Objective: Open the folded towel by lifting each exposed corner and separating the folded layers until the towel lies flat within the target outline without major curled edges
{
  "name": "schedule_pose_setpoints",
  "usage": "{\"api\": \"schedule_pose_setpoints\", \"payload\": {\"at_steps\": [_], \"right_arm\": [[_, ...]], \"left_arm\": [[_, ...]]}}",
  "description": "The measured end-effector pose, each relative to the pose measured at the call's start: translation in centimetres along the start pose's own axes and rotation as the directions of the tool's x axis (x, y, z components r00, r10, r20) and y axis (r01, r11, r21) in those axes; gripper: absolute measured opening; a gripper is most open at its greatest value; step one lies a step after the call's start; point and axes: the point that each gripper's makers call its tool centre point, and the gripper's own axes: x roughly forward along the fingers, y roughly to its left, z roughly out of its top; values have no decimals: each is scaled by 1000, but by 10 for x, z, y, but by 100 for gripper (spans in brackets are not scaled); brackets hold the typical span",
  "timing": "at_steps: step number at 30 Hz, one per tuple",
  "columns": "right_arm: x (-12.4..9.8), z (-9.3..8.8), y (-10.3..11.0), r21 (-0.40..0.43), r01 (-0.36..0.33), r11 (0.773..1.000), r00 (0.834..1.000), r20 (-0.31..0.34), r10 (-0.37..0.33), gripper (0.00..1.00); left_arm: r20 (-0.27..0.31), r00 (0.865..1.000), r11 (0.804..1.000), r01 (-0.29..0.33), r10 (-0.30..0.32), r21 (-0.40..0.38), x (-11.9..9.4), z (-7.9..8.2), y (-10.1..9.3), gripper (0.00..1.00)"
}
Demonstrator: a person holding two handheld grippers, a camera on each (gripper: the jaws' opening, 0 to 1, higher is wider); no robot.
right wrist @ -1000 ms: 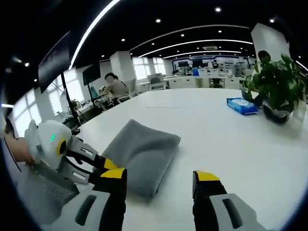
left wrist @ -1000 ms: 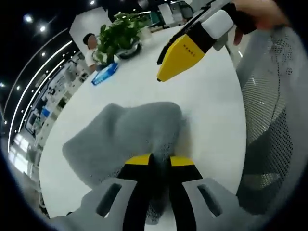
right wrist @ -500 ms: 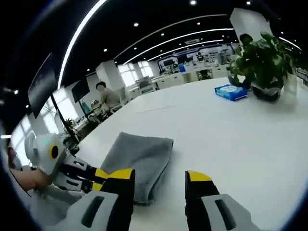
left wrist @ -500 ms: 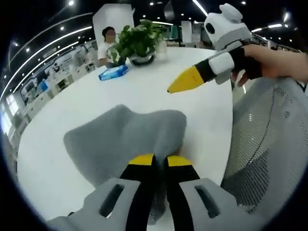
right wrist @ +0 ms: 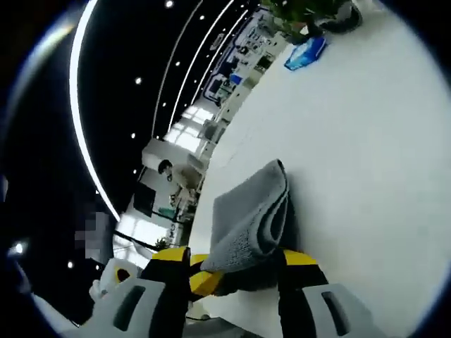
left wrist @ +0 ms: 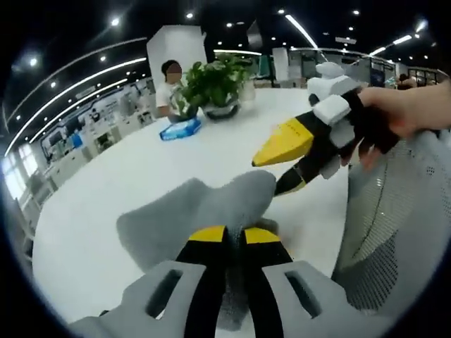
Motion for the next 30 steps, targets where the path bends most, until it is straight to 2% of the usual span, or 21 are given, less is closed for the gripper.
{"api": "schedule_pose_setpoints", "payload": {"at_steps": [2,5,9,11,14,16,18,19,21,22,23,24,25,26,27,28,29,30], "right_arm": [[7,4,-13,-6,52,999,999,16,-52,43],[9,13,-20,-6,77,997,997,33,-77,35],[6,22,-31,-51,140,989,989,51,-138,10],[9,21,-33,-81,154,985,987,51,-151,8],[9,20,-38,-171,208,963,978,61,-201,5],[8,21,-40,-224,239,945,971,70,-229,4],[6,27,-37,-324,271,907,963,94,-254,4],[6,28,-33,-363,273,891,962,100,-254,4],[7,32,-24,-512,291,808,956,121,-268,3],[7,32,-22,-619,313,720,946,133,-297,3],[8,31,-18,-677,313,666,943,137,-304,3],[10,30,-13,-742,307,596,940,140,-310,3],[12,27,-6,-814,301,497,936,153,-316,3],[15,26,-1,-860,286,421,936,157,-316,3],[20,21,7,-915,259,311,936,159,-313,3],[25,16,15,-952,212,220,948,146,-282,3],[29,10,20,-967,190,172,951,138,-276,3],[34,3,21,-974,170,148,953,125,-275,3]], "left_arm": [[-14,1000,1000,8,-8,25,1,-2,-3,6],[-20,1000,999,17,-17,47,1,-3,-5,6],[-30,999,998,39,-38,53,1,-6,-8,7],[-36,998,998,50,-48,44,1,-8,-10,7],[-45,997,997,71,-69,32,2,-11,-13,8],[-36,991,992,127,-127,10,-1,-10,-23,8],[25,977,977,210,-210,-38,-6,2,-37,6],[53,973,970,228,-224,-84,-8,8,-39,6],[103,970,962,235,-222,-140,-10,19,-36,6],[141,971,961,218,-195,-170,-10,26,-28,6],[166,969,956,215,-183,-199,-11,30,-24,6],[193,965,943,223,-177,-249,-12,34,-20,7],[230,959,908,240,-166,-343,-15,39,-13,7],[254,953,878,260,-166,-401,-18,42,-9,7],[286,947,828,274,-145,-489,-21,46,0,7],[309,944,797,276,-118,-538,-23,48,9,7],[322,942,784,273,-98,-558,-24,47,16,7],[314,948,780,238,-57,-578,-25,43,29,7]]}}
